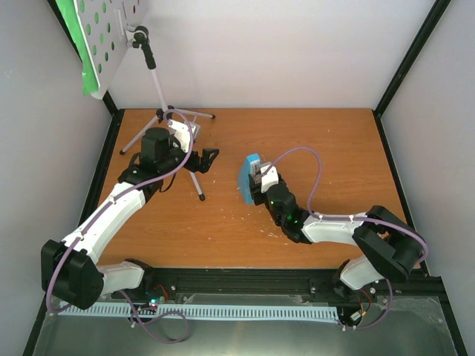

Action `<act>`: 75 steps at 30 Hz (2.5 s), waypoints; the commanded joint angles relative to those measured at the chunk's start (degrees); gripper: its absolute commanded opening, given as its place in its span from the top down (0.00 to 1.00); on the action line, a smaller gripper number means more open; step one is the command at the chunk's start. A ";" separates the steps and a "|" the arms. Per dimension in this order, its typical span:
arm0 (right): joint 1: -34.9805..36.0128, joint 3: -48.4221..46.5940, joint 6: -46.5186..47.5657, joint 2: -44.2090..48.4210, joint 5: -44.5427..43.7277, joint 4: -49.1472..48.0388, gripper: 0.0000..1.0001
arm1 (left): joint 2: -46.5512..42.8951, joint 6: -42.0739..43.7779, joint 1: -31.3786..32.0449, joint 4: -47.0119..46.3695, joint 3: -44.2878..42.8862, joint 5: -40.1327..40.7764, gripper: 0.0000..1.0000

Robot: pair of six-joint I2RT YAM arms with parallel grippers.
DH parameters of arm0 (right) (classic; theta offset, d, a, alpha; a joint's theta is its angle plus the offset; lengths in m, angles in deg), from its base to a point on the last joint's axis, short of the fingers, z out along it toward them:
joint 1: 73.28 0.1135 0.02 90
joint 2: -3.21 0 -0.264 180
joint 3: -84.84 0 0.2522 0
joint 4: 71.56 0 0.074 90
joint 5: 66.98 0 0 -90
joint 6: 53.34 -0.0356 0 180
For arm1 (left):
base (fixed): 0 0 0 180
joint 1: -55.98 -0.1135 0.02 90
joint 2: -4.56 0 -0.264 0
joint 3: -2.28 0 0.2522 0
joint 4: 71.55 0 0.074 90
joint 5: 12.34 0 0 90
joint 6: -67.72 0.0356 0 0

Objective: Pack up the instrument practice props

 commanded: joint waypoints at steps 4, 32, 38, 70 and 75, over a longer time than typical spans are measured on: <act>-0.52 -0.78 -2.42 -3.16 0.77 6.55 0.46 | -0.95 1.02 -0.20 -0.28 -0.51 -0.48 0.00; -3.68 -5.37 -3.51 -4.02 6.39 12.77 0.41 | -1.70 0.98 -0.20 -0.37 -0.56 -1.75 0.01; -4.19 -6.50 -3.07 -4.20 9.16 13.64 0.41 | -1.04 0.32 -0.23 -0.81 -0.42 -3.71 0.01; -10.79 -10.84 -1.40 -3.31 24.83 21.98 0.05 | -2.04 -0.16 -0.20 -0.91 0.32 -3.65 0.01; -10.98 -12.28 -1.20 -0.84 27.97 24.72 0.00 | -1.41 1.06 -0.28 -2.71 0.93 -1.80 0.01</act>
